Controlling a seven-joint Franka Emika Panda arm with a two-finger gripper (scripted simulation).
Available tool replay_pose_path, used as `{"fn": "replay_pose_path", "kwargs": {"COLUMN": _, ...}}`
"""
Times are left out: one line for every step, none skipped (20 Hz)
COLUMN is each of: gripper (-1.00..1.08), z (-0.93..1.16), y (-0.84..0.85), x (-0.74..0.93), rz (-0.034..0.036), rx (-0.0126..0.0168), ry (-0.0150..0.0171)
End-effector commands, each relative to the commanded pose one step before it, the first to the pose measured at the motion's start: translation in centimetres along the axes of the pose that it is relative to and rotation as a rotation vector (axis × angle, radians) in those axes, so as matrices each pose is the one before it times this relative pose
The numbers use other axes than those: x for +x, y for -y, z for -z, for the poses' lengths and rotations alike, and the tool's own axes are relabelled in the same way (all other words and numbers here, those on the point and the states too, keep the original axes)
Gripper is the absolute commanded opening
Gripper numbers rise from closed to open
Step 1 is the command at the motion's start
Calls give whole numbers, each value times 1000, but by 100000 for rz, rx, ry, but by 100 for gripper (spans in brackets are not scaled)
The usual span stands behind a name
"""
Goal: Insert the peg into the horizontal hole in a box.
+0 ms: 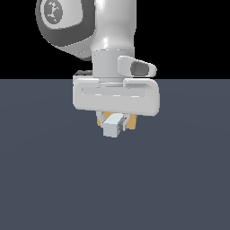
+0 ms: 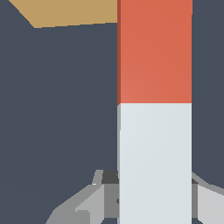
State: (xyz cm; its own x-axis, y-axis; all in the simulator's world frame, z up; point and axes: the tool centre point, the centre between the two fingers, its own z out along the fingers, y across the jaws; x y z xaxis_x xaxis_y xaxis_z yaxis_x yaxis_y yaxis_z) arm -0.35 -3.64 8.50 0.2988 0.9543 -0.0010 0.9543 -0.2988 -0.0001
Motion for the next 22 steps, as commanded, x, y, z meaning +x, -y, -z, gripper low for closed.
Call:
{"fn": "replay_pose_path", "kwargs": {"gripper": -100, "z": 545, "y": 366, "x": 1823, "rz": 4459, "rx": -94, "ry": 21}}
{"fn": "replay_pose_path", "kwargs": {"gripper": -100, "z": 113, "y": 106, "x": 473, "rz": 1109, "rx": 10, "ry": -22}}
{"fn": "replay_pose_path", "kwargs": {"gripper": -100, "z": 80, "y": 81, "x": 339, "rz": 793, "rx": 12, "ry": -23}}
{"fn": "replay_pose_path", "kwargs": {"gripper": -100, "z": 46, "y": 57, "x": 203, "rz": 475, "rx": 14, "ry": -25}}
{"fn": "replay_pose_path", "kwargs": {"gripper": -100, "z": 12, "y": 32, "x": 65, "rz": 152, "rx": 15, "ry": -25}}
{"fn": "replay_pose_path", "kwargs": {"gripper": -100, "z": -9, "y": 11, "x": -15, "rz": -46, "rx": 9, "ry": -14}}
{"fn": "replay_pose_path", "kwargs": {"gripper": -100, "z": 0, "y": 0, "x": 0, "rz": 0, "rx": 0, "ry": 0}}
{"fn": "replay_pose_path", "kwargs": {"gripper": -100, "z": 0, "y": 0, "x": 0, "rz": 0, "rx": 0, "ry": 0}}
{"fn": "replay_pose_path", "kwargs": {"gripper": -100, "z": 0, "y": 0, "x": 0, "rz": 0, "rx": 0, "ry": 0}}
{"fn": "replay_pose_path", "kwargs": {"gripper": -100, "z": -87, "y": 51, "x": 11, "rz": -3, "rx": 154, "ry": 16}}
{"fn": "replay_pose_path", "kwargs": {"gripper": -100, "z": 0, "y": 0, "x": 0, "rz": 0, "rx": 0, "ry": 0}}
{"fn": "replay_pose_path", "kwargs": {"gripper": -100, "z": 0, "y": 0, "x": 0, "rz": 0, "rx": 0, "ry": 0}}
{"fn": "replay_pose_path", "kwargs": {"gripper": -100, "z": 0, "y": 0, "x": 0, "rz": 0, "rx": 0, "ry": 0}}
{"fn": "replay_pose_path", "kwargs": {"gripper": -100, "z": -82, "y": 51, "x": -18, "rz": -4, "rx": 163, "ry": 46}}
{"fn": "replay_pose_path", "kwargs": {"gripper": -100, "z": 0, "y": 3, "x": 38, "rz": 0, "rx": 0, "ry": 0}}
{"fn": "replay_pose_path", "kwargs": {"gripper": -100, "z": 0, "y": 9, "x": 116, "rz": 0, "rx": 0, "ry": 0}}
{"fn": "replay_pose_path", "kwargs": {"gripper": -100, "z": 0, "y": 13, "x": 194, "rz": 0, "rx": 0, "ry": 0}}
{"fn": "replay_pose_path", "kwargs": {"gripper": -100, "z": 0, "y": 14, "x": 273, "rz": 0, "rx": 0, "ry": 0}}
{"fn": "replay_pose_path", "kwargs": {"gripper": -100, "z": 28, "y": 20, "x": 363, "rz": 20, "rx": -42, "ry": -16}}
{"fn": "replay_pose_path", "kwargs": {"gripper": -100, "z": 1, "y": 11, "x": 434, "rz": 0, "rx": 0, "ry": 0}}
{"fn": "replay_pose_path", "kwargs": {"gripper": -100, "z": 28, "y": 13, "x": 529, "rz": 23, "rx": -42, "ry": -12}}
{"fn": "replay_pose_path", "kwargs": {"gripper": -100, "z": 1, "y": 1, "x": 601, "rz": 0, "rx": 0, "ry": 0}}
